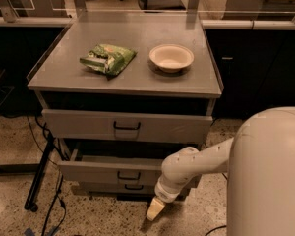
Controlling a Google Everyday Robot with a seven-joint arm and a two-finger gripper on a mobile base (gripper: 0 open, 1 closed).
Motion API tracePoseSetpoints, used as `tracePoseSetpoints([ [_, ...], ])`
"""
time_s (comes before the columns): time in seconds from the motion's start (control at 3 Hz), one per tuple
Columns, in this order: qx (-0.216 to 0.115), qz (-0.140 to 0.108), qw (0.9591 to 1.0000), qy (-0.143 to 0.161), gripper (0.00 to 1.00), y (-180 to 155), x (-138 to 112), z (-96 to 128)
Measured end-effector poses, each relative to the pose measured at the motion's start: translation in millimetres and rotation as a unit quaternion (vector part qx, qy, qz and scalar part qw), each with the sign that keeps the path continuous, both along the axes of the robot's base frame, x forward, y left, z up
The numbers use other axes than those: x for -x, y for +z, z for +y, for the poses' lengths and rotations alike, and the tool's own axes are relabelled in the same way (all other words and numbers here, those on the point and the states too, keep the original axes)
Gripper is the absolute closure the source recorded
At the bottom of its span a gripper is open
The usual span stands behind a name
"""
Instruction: Close middle drawer
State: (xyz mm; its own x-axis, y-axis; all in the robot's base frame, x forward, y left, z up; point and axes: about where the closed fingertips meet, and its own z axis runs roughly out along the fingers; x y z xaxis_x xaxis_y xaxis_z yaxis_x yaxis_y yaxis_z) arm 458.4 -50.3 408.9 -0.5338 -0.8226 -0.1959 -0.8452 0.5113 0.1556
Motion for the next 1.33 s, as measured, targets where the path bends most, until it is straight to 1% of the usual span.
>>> tracePoseSetpoints([
  [0.33, 0.000, 0.000, 1.0000, 0.000, 0.47, 0.0, 0.0, 0.0],
  [0.67, 0.000, 0.000, 1.0000, 0.000, 0.70, 0.0, 0.0, 0.0],
  [1.0, -0.007, -0.014, 0.9999, -0.001, 0.92, 0.0, -9.2, 8.6],
  [1.33, -0.010, -0.041, 0.9991, -0.004, 1.00, 1.7, -24.9, 16.6],
])
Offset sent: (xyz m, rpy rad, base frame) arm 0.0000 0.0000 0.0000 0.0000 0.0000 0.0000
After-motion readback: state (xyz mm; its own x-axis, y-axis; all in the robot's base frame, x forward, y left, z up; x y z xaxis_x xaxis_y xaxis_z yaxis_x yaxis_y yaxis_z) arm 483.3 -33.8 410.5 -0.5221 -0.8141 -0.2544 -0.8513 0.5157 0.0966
